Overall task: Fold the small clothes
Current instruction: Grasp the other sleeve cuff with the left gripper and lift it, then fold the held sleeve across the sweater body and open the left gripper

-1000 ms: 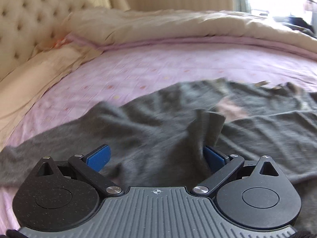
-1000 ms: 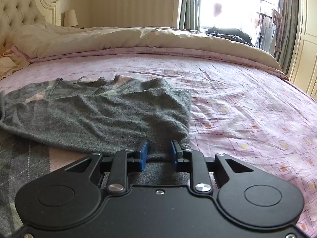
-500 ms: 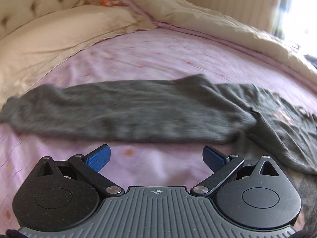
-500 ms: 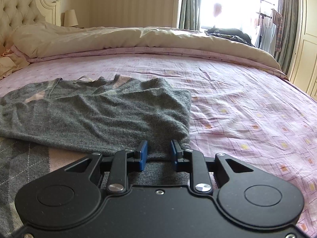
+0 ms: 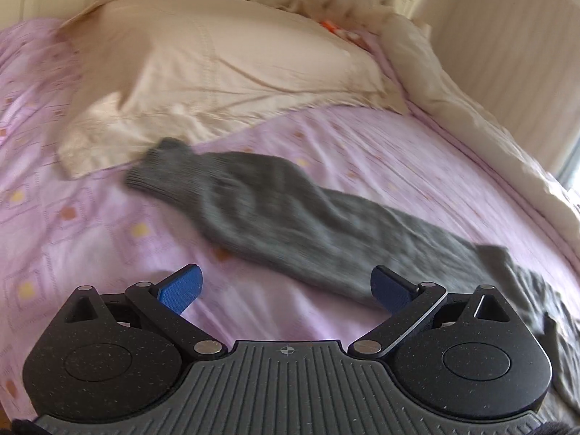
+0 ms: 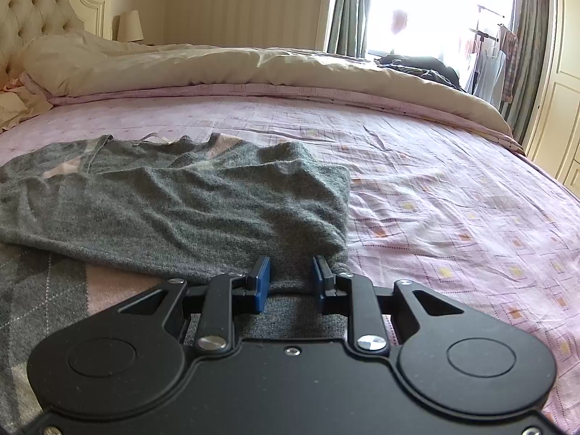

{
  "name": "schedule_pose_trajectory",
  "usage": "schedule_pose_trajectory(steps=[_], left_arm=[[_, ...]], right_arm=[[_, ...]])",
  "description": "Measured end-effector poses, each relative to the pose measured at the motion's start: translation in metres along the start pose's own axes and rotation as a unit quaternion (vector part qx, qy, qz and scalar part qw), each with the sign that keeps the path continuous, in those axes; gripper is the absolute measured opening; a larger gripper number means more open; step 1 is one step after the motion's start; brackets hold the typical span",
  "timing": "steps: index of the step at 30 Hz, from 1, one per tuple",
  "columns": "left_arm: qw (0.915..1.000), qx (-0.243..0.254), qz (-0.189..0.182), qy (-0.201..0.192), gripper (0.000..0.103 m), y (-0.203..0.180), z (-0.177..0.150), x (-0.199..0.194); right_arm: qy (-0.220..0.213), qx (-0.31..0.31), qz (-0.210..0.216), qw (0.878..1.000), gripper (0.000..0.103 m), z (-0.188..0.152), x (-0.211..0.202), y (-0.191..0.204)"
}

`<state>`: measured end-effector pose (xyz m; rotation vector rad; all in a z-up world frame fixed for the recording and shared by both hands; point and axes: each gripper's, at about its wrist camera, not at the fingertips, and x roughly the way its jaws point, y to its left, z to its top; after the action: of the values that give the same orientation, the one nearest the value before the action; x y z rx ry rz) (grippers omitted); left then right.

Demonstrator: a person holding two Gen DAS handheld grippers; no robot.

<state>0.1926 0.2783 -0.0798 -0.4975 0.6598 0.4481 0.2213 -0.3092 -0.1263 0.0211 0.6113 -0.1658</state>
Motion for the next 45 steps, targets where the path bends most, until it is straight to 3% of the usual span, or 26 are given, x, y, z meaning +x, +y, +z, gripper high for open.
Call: schedule_pose_trajectory(steps=[9,10,11,12,13,14,17,19,22,26,30,36,41,45], left_arm=[[0.9989,-0.005,0.028,-0.036,0.101,0.026,0.028,0.026],[0.9988,-0.006,0.028,-0.039,0.096,0.026,0.031,0.029],[0.9986,-0.006,0.030,-0.043,0.075,0.026,0.034,0.031],[0.9981,-0.005,0.038,-0.048,0.061,0.025,0.036,0.033],[0.9978,-0.003,0.048,-0.046,0.029,0.024,0.039,0.035],[0.9984,-0.005,0.044,-0.035,0.006,0.024,0.043,0.038],[0.9991,-0.026,0.013,-0.031,0.004,0.024,0.052,0.033],[0.9993,-0.007,0.000,-0.037,0.004,0.013,0.059,0.020],[0.9977,0.020,-0.037,-0.054,0.004,-0.012,0.073,-0.008],[0.9904,0.066,-0.084,-0.087,0.004,-0.056,0.094,-0.050],[0.9730,0.124,-0.150,-0.125,0.004,-0.126,0.109,-0.091],[0.9353,0.188,-0.264,-0.142,0.004,-0.251,0.096,-0.128],[0.9081,0.230,-0.334,-0.106,0.004,-0.350,0.038,-0.116],[0.8910,0.271,-0.359,-0.063,0.004,-0.412,-0.032,-0.090]], right_arm=[[0.001,-0.006,-0.003,1.000,0.034,0.001,0.000,0.002],[0.001,-0.007,-0.004,1.000,0.034,0.001,0.000,0.002],[0.002,-0.007,-0.004,1.000,0.034,0.001,-0.001,0.002],[0.003,-0.007,-0.002,1.000,0.035,0.002,-0.001,0.001],[0.005,-0.004,0.001,1.000,0.036,0.003,-0.001,0.000],[0.007,0.001,0.006,1.000,0.036,0.004,-0.001,-0.002],[0.025,0.025,0.026,0.999,0.037,0.011,-0.001,-0.012],[0.039,0.048,0.035,0.997,0.042,0.018,-0.004,-0.017],[0.025,0.072,0.036,0.996,0.053,0.028,-0.023,-0.021],[0.005,0.089,0.073,0.993,0.055,0.037,-0.053,-0.024],[-0.006,0.087,0.114,0.990,0.055,0.036,-0.079,-0.021],[0.004,0.110,0.160,0.981,0.055,0.017,-0.103,-0.017],[0.019,0.129,0.176,0.976,0.055,-0.001,-0.112,-0.017],[0.031,0.140,0.178,0.974,0.055,-0.013,-0.112,-0.019]])
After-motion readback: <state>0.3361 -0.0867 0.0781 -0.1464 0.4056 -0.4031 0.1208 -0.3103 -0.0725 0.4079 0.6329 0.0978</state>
